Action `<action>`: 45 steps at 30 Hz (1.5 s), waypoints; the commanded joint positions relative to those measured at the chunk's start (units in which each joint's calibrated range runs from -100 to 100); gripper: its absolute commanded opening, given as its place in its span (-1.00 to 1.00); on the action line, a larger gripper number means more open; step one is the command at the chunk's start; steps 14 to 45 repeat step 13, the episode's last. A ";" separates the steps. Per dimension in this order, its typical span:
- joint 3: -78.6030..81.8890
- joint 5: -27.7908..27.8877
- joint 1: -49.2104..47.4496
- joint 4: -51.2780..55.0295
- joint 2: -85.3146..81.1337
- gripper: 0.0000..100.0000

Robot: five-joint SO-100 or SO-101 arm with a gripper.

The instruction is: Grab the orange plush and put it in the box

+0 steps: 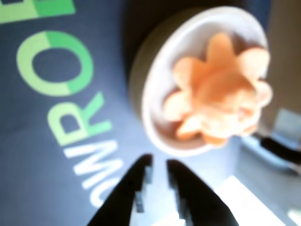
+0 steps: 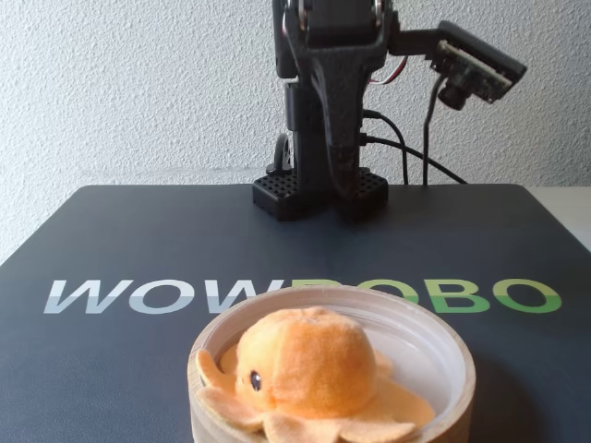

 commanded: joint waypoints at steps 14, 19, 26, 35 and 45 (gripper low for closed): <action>5.13 0.21 -0.16 -1.47 -7.12 -0.94; 5.13 0.21 -0.16 -1.47 -7.12 -0.94; 5.13 0.21 -0.16 -1.47 -7.12 -0.94; 5.13 0.21 -0.16 -1.47 -7.12 -0.94; 5.13 0.21 -0.16 -1.47 -7.12 -0.94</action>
